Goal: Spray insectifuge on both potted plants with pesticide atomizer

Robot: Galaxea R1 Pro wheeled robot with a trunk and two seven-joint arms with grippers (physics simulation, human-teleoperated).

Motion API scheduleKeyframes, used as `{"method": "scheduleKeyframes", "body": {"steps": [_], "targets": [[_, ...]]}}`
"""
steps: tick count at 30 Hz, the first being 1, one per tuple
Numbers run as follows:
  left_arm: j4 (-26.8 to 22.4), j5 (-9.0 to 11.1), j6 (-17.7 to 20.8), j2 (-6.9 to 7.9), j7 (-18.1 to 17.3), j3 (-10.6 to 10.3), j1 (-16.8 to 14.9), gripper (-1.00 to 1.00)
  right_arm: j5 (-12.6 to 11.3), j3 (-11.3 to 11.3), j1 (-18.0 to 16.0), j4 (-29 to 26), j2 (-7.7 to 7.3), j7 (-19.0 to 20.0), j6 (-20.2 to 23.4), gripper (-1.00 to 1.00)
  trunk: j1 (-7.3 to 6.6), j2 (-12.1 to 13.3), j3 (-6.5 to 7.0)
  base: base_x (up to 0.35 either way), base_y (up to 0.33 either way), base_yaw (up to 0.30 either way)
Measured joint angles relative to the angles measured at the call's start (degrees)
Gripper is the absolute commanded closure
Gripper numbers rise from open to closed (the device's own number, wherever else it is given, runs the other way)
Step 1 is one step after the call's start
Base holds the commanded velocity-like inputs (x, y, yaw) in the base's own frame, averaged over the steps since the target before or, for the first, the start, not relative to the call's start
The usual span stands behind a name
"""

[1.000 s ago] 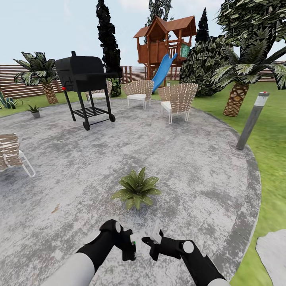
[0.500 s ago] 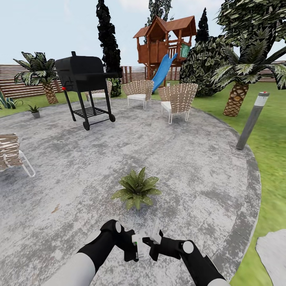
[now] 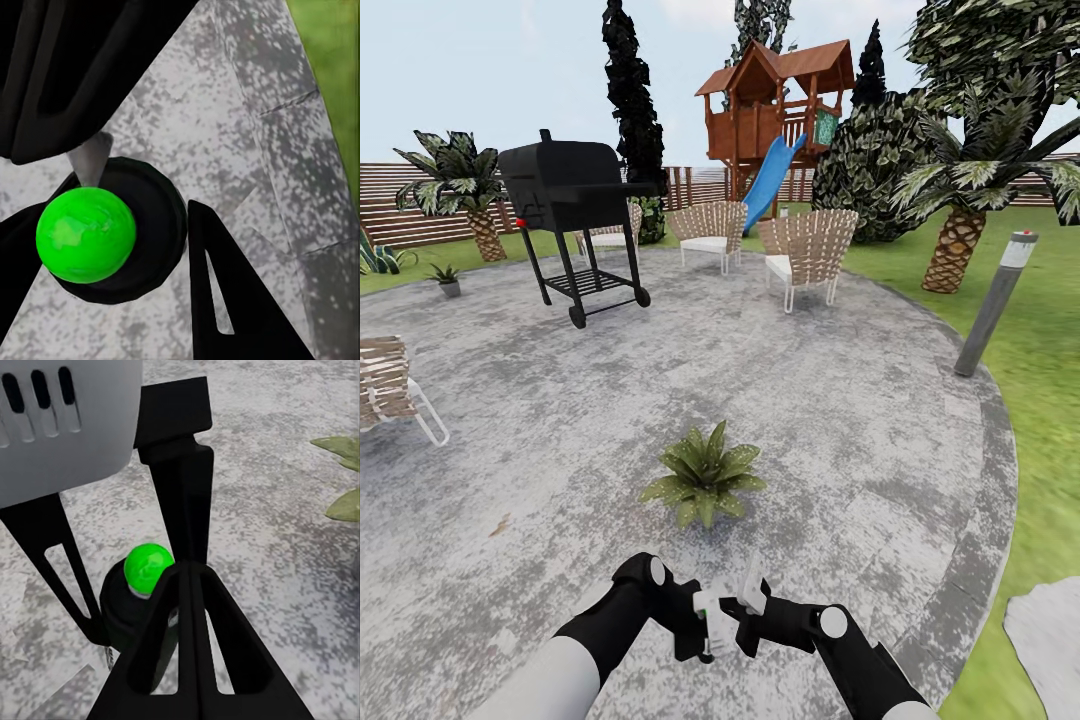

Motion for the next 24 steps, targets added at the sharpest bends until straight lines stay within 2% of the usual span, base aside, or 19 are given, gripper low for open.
{"method": "scheduleKeyframes", "body": {"steps": [14,19,20,24], "targets": [[0.0,0.1,0.0,0.14,0.0,0.0,-0.1,1.0,0.0,0.0,0.0,0.0,0.0,0.0,0.0,1.0,0.0,0.0,0.0,0.0,0.0,0.0],[0.1,-0.5,0.1,0.84,0.1,-0.3,-0.1,1.0,0.0,0.0,0.0,0.0,0.0,0.0,0.0,1.0,0.0,0.0,0.0,0.0,0.0,0.0],[0.1,-0.6,0.1,1.28,0.1,-0.3,0.0,1.0,0.0,0.0,0.0,0.0,0.0,0.0,0.0,1.0,0.0,0.0,0.0,0.0,0.0,0.0],[0.2,-1.2,0.2,4.97,0.2,-0.3,0.1,1.0,0.0,0.0,0.0,0.0,0.0,0.0,0.0,1.0,0.0,0.0,0.0,0.0,0.0,0.0]]}}
